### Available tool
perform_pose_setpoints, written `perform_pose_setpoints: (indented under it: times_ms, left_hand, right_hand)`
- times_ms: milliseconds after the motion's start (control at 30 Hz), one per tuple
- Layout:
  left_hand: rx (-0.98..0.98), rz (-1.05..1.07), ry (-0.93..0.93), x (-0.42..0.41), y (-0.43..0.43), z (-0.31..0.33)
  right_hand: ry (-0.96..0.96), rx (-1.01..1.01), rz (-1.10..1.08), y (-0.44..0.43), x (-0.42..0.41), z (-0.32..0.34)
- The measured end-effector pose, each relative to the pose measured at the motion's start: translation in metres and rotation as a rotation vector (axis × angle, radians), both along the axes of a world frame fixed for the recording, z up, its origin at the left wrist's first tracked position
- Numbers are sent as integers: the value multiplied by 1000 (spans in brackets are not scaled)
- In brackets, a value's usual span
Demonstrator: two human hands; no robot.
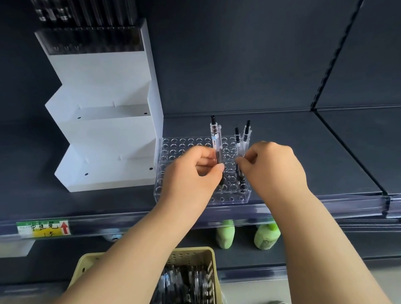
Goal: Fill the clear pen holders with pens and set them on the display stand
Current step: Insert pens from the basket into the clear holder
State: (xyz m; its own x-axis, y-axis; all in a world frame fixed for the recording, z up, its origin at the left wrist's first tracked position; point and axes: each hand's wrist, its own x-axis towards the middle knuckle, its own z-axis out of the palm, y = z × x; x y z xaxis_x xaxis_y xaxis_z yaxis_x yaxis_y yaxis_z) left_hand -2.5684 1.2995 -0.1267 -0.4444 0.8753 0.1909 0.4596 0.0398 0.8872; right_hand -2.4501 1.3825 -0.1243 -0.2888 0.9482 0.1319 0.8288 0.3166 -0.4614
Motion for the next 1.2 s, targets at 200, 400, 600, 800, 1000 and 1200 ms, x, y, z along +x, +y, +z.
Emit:
perform_pose_setpoints:
  times_ms: [200, 400, 600, 800, 1000, 1200]
  left_hand:
    - [-1, 11, -20, 2, -1, -3]
    - [-16, 10, -20, 4, -4, -5]
    - [-26, 23, -3, 2, -7, -4]
    - [-27, 24, -8, 1, -8, -6]
    - [-31, 14, -6, 6, -8, -8]
    - [-23, 3, -29, 10, -6, -8]
  right_hand:
    - [-27, 29, -45, 0, -2, -3]
    - [-128, 61, -72, -3, -9, -10]
    - [-162, 45, -98, -4, -12, -16]
    - [-71, 34, -103, -6, -8, -18]
    - [-31, -9, -116, -5, 1, -16]
    - [-3, -130, -74, -3, 6, -9]
